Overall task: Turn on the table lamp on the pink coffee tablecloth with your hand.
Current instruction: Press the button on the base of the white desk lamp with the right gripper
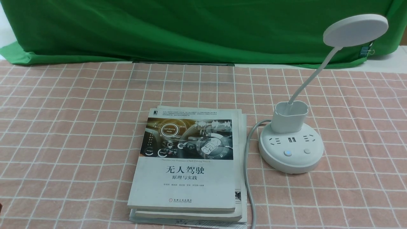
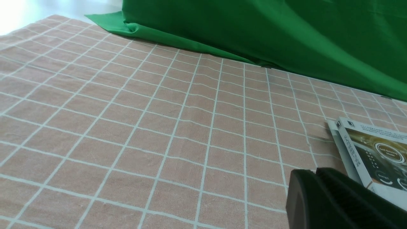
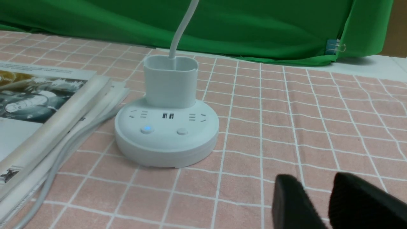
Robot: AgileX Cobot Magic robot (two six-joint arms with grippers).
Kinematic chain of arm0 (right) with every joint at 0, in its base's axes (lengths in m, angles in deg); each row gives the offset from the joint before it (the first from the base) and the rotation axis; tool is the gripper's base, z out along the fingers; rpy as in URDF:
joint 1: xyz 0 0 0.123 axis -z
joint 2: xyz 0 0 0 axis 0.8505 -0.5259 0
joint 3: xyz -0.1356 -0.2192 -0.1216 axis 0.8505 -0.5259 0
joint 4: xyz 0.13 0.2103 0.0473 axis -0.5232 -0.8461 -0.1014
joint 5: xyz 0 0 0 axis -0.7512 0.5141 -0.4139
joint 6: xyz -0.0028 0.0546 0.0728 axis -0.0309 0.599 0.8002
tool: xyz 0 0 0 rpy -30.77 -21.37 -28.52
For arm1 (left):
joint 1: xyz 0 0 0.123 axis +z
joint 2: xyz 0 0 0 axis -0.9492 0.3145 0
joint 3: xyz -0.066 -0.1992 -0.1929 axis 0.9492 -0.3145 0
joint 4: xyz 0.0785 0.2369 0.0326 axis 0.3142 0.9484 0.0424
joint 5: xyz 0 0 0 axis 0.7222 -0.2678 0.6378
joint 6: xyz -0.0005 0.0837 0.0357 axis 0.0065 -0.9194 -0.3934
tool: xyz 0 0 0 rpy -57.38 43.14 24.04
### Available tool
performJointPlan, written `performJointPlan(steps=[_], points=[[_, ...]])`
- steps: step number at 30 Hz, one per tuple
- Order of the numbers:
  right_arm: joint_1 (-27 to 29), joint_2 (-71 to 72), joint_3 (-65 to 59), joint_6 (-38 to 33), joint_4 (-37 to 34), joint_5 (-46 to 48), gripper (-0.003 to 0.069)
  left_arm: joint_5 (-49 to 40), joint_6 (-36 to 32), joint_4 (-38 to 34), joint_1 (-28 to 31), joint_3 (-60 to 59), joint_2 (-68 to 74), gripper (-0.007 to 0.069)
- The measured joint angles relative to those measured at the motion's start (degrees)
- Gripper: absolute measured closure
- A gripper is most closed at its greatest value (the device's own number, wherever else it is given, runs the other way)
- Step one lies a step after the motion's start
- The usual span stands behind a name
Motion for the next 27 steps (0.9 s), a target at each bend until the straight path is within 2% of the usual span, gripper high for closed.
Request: performJointPlan(steps=[7, 10, 12, 16, 18, 23, 27], points=[[0.0, 0.0, 0.0, 0.0, 0.0, -0.8, 0.0417, 0.0, 0.0, 0.0, 0.0, 0.0, 0.0, 0.0606], [0.0, 0.0, 0.0, 2.6, -1.0, -2.9, 0.0417, 0.0, 0.0, 0.0, 0.0, 0.0, 0.0, 0.0606], [0.0, 0.0, 0.0, 10.9, -4.2, -6.3, 0.0417, 0.0, 0.0, 0.0, 0.0, 0.0, 0.0, 0.0606], [0.0, 0.0, 0.0, 24.9, -5.8, -12.5, 0.0418, 0.0, 0.0, 0.0, 0.0, 0.0, 0.0, 0.0606], [0.0, 0.0, 0.0, 29.6, -6.2, -15.4, 0.0423, 0.0, 0.0, 0.0, 0.0, 0.0, 0.0, 0.0606], [-0.1, 0.0, 0.0, 32.0, -6.5, -15.5, 0.0446, 0.0, 0.0, 0.0, 0.0, 0.0, 0.0, 0.0606], [-1.6, -6.3, 6.5, 27.1, -6.7, -4.0, 0.055, 0.0, 0.0, 0.0, 0.0, 0.0, 0.0, 0.0606]])
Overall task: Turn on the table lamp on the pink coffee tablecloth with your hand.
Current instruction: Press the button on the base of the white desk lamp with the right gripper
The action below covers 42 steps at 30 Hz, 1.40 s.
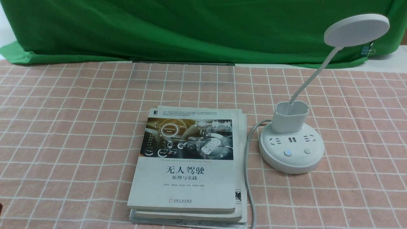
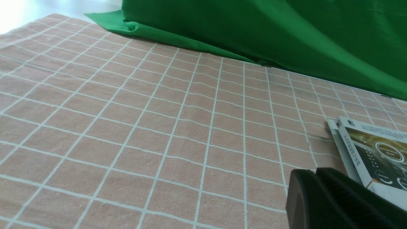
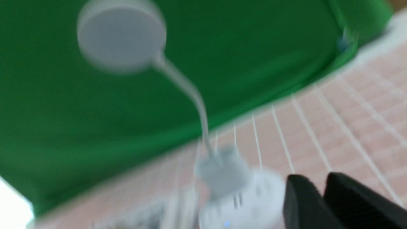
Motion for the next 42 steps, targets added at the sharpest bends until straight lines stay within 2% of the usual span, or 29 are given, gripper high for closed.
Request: performJointPlan(steps=[2, 3, 7, 8, 9, 12, 18, 26, 42], points=[[-0.5, -2.5, 3.1, -2.3, 0.0, 3.5, 0.0569, 0.0, 0.1, 0.0, 0.0, 0.0, 0.0, 0.0606], [-1.7, -9.5, 8.6, -5.9, 0.1, 9.4, 0.0595, 0.0, 0.1, 0.0, 0.0, 0.0, 0.0, 0.0606], [-3.0, -26.8, 21.9, -13.6, 1.5, 25.3, 0.0603, 0.0, 0.2, 0.0, 0.0, 0.0, 0.0, 0.0606], [-3.0, -27.7, 21.9, -13.6, 1.6, 25.3, 0.0603, 0.0, 0.1, 0.0, 0.0, 0.0, 0.0, 0.0606], [-3.1, -35.9, 27.0, -15.8, 3.1, 31.1, 0.0601, 0.0, 0.1, 0.0, 0.0, 0.0, 0.0, 0.0606], [-3.1, -47.1, 32.0, -17.8, 4.9, 34.4, 0.06, 0.0, 0.1, 0.0, 0.0, 0.0, 0.0, 0.0606], [-3.6, -65.0, 40.8, -21.0, 5.5, 34.2, 0.0609, 0.0, 0.1, 0.0, 0.0, 0.0, 0.0, 0.0606], [-7.7, -82.4, 51.9, -23.9, 5.6, 30.8, 0.0627, 0.0, 0.1, 0.0, 0.0, 0.0, 0.0, 0.0606], [-7.7, -96.1, 59.2, -24.5, 5.7, 27.6, 0.0627, 0.0, 0.0, 0.0, 0.0, 0.0, 0.0, 0.0606]])
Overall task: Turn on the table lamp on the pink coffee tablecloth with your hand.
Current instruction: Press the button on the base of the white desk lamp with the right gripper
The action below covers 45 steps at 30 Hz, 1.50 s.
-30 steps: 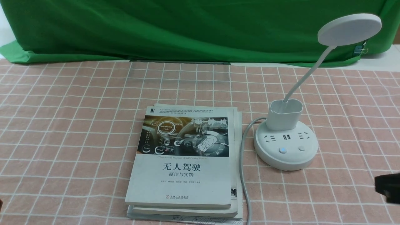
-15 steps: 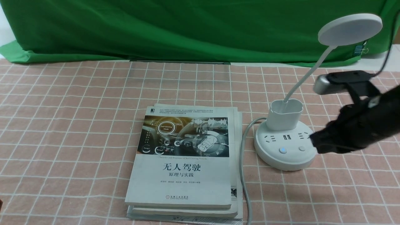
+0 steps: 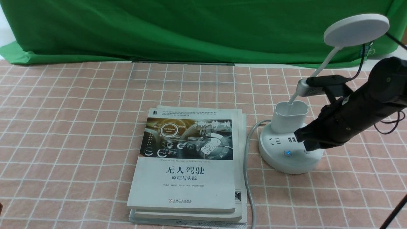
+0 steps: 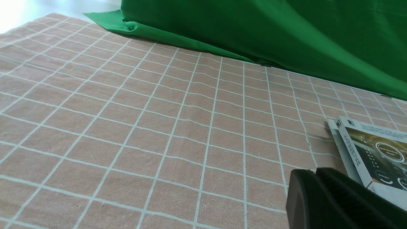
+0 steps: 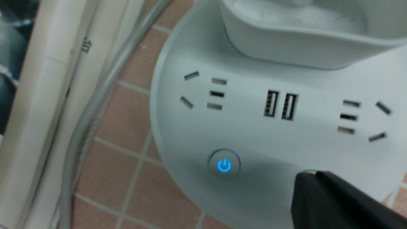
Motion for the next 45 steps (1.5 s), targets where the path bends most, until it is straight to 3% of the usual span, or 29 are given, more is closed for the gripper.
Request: performJointPlan(steps=[37, 45], points=[[0.0, -3.7, 1.1, -0.2, 0.1, -3.1, 0.0626, 0.0, 0.1, 0.0, 0.0, 0.0, 0.0, 0.0606], [0.0, 1.4, 0.4, -0.5, 0.4, -3.1, 0.0626, 0.0, 0.0, 0.0, 0.0, 0.0, 0.0, 0.0606]])
